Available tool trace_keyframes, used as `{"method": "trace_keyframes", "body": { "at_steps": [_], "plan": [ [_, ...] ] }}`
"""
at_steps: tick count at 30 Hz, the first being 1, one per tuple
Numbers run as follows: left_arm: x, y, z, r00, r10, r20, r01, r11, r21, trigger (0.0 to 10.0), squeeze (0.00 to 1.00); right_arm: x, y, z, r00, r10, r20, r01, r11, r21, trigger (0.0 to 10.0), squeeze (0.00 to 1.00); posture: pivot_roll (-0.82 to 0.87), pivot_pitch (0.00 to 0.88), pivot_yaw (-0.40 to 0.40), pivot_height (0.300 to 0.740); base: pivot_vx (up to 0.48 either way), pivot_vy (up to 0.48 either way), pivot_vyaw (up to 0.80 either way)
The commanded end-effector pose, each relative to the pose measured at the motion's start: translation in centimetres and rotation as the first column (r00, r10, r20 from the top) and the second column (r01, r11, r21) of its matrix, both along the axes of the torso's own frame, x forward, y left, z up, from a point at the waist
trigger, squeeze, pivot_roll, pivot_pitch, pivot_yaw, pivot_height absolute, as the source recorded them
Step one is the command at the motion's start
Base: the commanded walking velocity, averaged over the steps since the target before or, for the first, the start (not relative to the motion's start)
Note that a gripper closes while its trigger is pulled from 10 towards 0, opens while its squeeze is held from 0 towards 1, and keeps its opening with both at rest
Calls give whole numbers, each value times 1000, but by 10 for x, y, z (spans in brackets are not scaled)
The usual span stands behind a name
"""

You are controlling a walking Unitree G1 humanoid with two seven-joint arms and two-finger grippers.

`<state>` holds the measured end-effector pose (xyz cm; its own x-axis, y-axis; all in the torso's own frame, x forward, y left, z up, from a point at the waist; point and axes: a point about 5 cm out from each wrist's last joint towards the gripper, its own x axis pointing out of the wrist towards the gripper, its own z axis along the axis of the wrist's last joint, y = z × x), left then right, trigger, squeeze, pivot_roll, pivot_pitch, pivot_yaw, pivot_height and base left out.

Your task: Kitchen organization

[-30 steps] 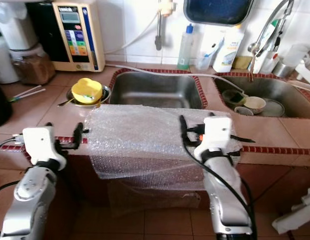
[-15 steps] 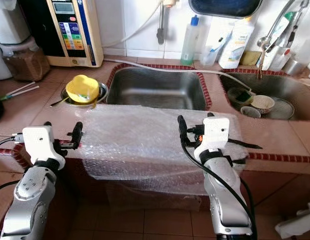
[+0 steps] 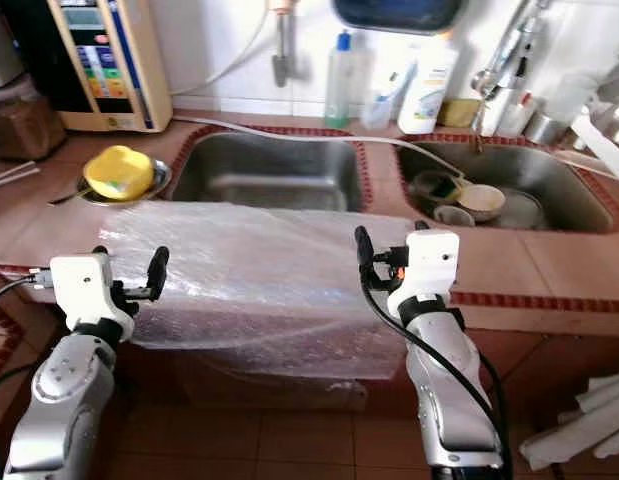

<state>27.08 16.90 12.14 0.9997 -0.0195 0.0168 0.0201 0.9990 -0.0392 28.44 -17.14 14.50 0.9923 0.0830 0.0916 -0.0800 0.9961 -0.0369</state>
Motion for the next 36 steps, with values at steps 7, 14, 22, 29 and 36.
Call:
{"method": "trace_keyframes", "body": {
  "at_steps": [7,14,22,29,36],
  "plan": [
    [0,2,1,999,-29,-14,29,1000,10,10000,0,1,1,-3,999,-33,13,33,999,19,10000,0,-5,10,52,740,0,0,0],
    [2,2,-4,998,-42,-47,42,999,1,10000,0,0,6,-3,999,-37,14,37,999,30,10000,0,-24,21,53,740,0,0,0],
    [1,1,-7,998,-5,-61,3,999,-32,10000,0,1,1,-3,1000,-24,10,24,1000,7,10000,0,-30,39,20,740,0,0,0],
    [2,0,-9,998,3,-58,-5,999,-39,10000,0,3,0,2,1000,0,-2,0,999,-34,10000,0,-63,42,-60,740,0,0,0],
    [7,-2,-6,999,14,-42,-16,998,-54,10000,0,6,-4,3,1000,-8,-5,7,999,-50,10000,0,-63,38,-57,740,0,0,0]
  ]
}}
